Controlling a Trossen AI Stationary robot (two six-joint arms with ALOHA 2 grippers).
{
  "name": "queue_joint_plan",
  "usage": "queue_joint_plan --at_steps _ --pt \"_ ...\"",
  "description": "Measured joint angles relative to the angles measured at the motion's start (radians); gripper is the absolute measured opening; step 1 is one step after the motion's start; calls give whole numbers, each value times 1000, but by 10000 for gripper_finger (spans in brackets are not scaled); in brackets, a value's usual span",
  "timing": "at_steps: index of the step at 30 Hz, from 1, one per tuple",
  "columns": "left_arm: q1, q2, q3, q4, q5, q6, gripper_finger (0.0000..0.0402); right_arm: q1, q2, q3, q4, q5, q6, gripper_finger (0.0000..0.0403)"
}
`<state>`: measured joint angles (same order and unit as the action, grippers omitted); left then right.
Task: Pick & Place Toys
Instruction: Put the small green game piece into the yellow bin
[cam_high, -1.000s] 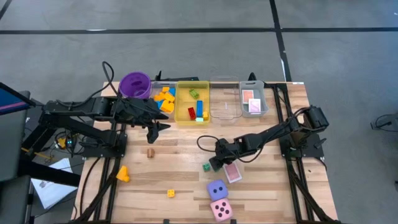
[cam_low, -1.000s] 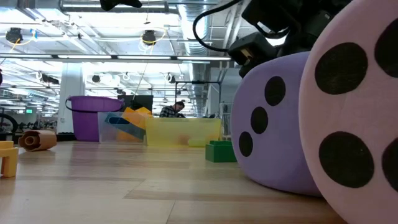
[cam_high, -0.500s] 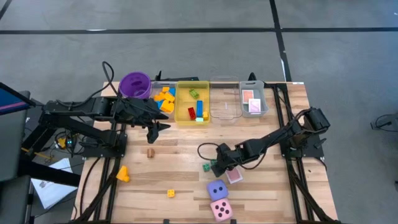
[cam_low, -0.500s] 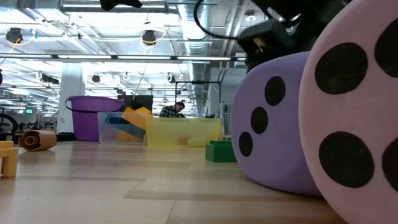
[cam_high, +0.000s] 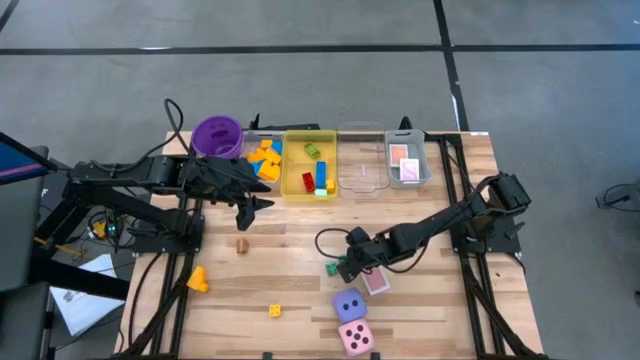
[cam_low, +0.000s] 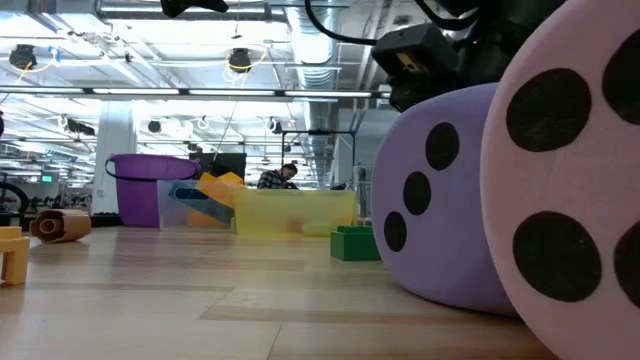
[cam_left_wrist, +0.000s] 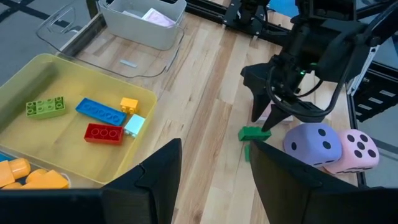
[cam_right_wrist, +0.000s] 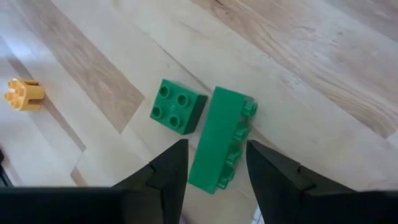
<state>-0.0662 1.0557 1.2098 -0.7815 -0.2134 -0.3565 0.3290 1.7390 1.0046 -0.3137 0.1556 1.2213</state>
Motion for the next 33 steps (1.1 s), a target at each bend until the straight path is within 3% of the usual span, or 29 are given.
queue_joint_plan --at_steps 9,16,21,25,29,33 --pt "0 0 0 0 0 0 182 -11 17 0 25 -4 -2 177" --pt "0 0 0 -4 -1 0 182 -9 139 18 146 -129 47 214" --pt "0 0 0 -7 -2 0 182 8 212 109 106 -152 61 227" --pt "0 0 0 -13 -4 0 182 6 231 195 -38 -152 -8 186" --pt "0 0 0 -14 -4 0 182 -11 227 284 -187 -122 -108 93" --pt "0 0 0 -29 -4 0 182 -30 196 383 -304 -64 -225 89"
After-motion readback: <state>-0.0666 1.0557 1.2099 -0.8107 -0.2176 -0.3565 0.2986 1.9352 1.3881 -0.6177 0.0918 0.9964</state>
